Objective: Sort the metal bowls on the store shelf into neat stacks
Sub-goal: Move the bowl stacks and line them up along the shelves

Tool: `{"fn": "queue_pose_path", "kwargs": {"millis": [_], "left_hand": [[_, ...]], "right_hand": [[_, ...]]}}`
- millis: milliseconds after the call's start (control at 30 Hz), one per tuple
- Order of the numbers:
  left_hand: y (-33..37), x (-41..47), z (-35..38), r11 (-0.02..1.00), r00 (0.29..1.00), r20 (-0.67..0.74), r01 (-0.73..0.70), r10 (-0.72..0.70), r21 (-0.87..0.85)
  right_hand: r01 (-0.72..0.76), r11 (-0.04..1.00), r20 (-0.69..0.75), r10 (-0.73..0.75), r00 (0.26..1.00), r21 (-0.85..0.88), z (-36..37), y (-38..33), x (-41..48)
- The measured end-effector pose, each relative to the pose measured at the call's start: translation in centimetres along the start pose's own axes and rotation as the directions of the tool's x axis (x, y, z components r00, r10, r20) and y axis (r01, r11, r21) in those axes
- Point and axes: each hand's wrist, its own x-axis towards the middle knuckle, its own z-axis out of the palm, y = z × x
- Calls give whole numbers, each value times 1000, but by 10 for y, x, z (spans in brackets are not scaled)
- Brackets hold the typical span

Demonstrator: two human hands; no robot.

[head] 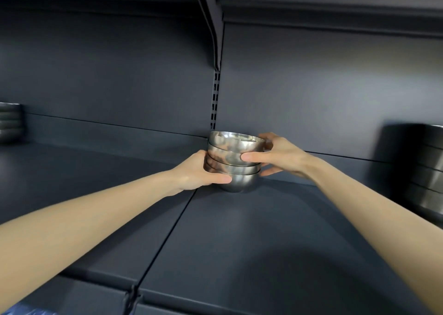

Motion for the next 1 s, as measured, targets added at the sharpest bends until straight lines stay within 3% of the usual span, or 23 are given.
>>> {"fn": "queue_pose_path", "kwargs": {"millis": [300, 533, 767, 1000], "left_hand": [[31, -53, -21, 999, 987, -153, -46, 50, 28], [38, -112, -48, 999, 959, -285, 11, -2, 31], [19, -169, -97, 997, 922, -385, 68, -46, 43], [-9, -227, -174, 993, 916, -396, 101, -69, 60]], "right_hand": [[125, 992, 18, -125, 992, 20, 3, -41, -24], [184, 983, 73, -185, 980, 17, 36, -83, -44], [207, 978, 126, -208, 970, 23, 97, -127, -49], [200, 977, 107, -207, 972, 75, 183, -180, -55]]}}
